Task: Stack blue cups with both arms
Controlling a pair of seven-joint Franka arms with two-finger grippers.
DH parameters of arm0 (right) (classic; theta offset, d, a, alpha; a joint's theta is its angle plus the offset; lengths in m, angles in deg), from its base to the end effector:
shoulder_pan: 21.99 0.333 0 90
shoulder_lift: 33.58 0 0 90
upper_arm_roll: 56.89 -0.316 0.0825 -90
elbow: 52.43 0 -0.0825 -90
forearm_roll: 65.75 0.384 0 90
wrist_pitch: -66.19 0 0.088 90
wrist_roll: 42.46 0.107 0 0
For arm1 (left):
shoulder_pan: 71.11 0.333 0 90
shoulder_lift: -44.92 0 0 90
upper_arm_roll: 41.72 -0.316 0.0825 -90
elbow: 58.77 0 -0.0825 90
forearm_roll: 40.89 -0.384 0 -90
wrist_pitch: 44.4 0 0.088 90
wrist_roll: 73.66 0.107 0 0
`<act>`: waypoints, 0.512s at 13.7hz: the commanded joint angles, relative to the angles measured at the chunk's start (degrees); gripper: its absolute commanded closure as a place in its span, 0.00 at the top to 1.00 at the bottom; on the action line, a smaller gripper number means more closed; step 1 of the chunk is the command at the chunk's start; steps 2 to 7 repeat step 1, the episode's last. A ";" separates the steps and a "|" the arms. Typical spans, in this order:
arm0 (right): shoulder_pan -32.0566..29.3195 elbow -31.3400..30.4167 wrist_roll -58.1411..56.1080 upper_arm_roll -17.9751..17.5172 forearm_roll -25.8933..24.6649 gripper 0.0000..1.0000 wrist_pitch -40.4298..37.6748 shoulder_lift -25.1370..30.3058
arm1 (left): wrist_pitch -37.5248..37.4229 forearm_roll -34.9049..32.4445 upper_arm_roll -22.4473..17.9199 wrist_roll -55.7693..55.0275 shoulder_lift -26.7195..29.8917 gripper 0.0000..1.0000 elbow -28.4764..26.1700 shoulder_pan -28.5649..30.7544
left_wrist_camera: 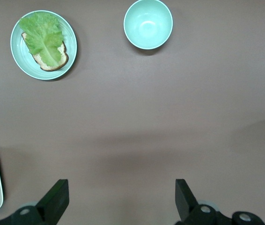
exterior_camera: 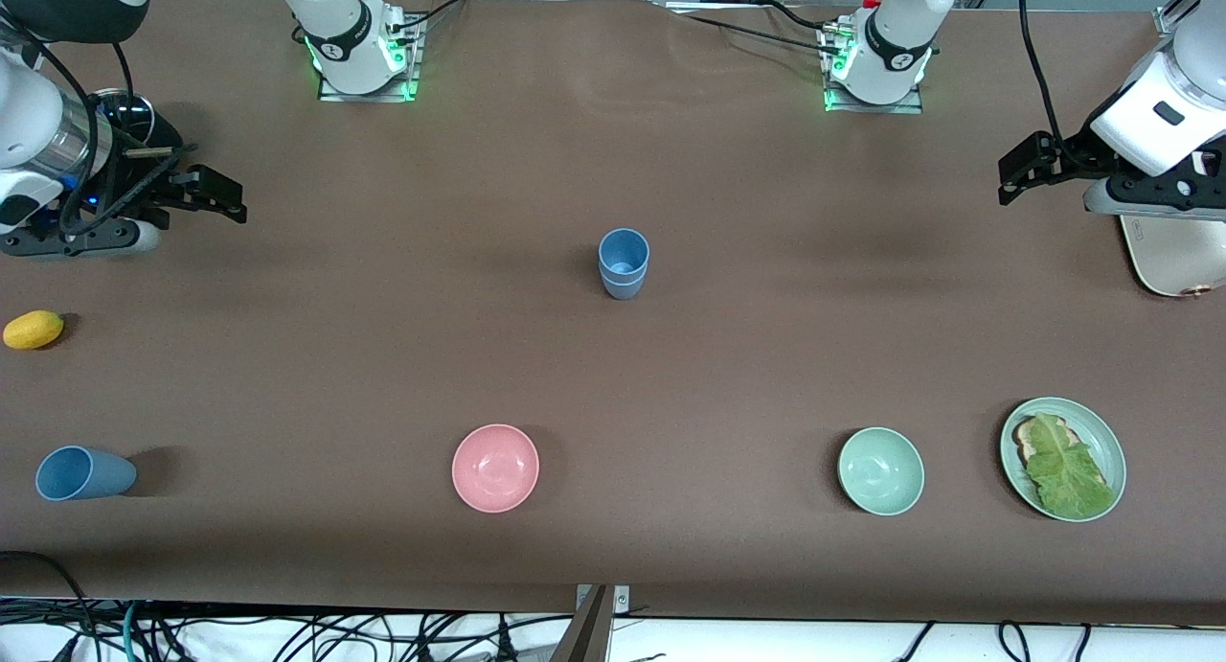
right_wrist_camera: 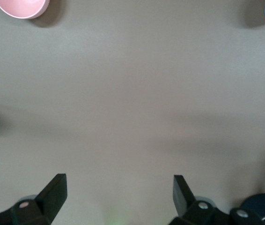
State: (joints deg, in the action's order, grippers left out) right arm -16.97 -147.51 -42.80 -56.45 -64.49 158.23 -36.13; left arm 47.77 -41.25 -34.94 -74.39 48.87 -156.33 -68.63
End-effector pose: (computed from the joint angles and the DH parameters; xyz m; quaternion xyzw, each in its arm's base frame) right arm 0.5632 0.0475 0.5608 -0.9979 -0.0419 0.0491 0.0090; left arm 0.5328 -0.0415 0.6027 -0.9994 0.0311 0.0125 0.0078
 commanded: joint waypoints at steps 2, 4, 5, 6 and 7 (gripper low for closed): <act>-0.89 2.09 0.87 -1.32 -1.35 1.00 -1.78 -0.79 | -1.20 0.45 -0.19 0.56 -0.70 1.00 1.68 0.24; -0.89 2.09 0.87 -1.32 -1.35 1.00 -1.78 -0.79 | -1.20 0.45 -0.19 0.56 -0.70 1.00 1.68 0.24; -0.89 2.09 0.87 -1.32 -1.35 1.00 -1.78 -0.79 | -1.20 0.45 -0.19 0.56 -0.70 1.00 1.68 0.24; -0.89 2.09 0.87 -1.32 -1.35 1.00 -1.78 -0.79 | -1.20 0.45 -0.19 0.56 -0.70 1.00 1.68 0.24; -0.89 2.09 0.87 -1.32 -1.35 1.00 -1.78 -0.79 | -1.20 0.45 -0.19 0.56 -0.70 1.00 1.68 0.24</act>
